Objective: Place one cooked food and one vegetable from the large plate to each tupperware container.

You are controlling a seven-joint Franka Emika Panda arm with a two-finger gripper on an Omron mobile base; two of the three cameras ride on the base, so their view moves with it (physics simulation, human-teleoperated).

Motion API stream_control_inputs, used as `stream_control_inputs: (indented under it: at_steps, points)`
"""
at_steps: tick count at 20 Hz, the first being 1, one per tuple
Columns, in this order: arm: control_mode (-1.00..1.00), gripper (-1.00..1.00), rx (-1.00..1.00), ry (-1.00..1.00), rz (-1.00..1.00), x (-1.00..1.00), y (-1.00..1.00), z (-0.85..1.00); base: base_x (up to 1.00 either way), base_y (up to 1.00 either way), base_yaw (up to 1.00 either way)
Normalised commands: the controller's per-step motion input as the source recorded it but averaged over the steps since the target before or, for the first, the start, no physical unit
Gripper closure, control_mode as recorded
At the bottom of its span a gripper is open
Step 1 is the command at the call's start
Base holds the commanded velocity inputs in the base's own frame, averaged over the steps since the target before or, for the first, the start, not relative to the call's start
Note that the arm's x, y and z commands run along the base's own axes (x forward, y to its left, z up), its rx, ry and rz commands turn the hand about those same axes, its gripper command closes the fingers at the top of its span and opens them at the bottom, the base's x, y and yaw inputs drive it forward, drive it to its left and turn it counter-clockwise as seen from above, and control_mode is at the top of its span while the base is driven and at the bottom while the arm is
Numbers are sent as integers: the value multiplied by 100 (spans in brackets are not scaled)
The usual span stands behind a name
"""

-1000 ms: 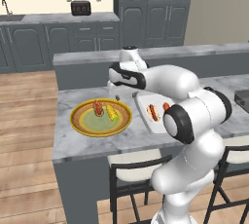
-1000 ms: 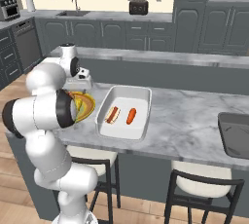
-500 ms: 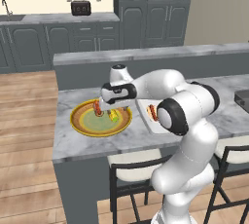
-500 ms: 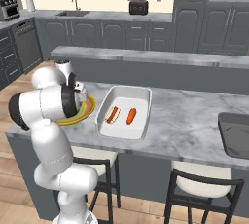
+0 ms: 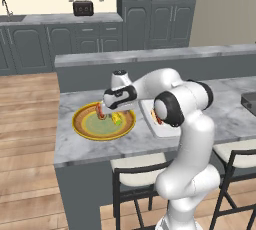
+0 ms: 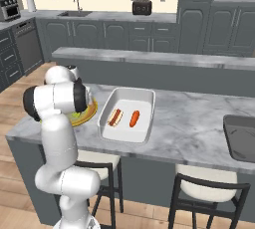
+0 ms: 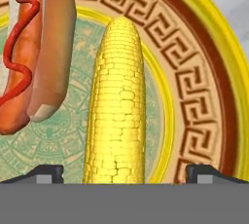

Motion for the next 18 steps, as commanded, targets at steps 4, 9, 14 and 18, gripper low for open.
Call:
stream_control_inputs:
  at_steps: [4,9,14,18]
  points:
    - [-100,-100,-1,1,0,24,27,-28,0,0,0]
    - [-100,-100,-4,5,-1,0,1,-48,0,0,0]
    - [-100,-100,0,1,0,0,0,-13,0,0,0]
    - [-100,100,0,0,0,0,-9,0,0,0,0]
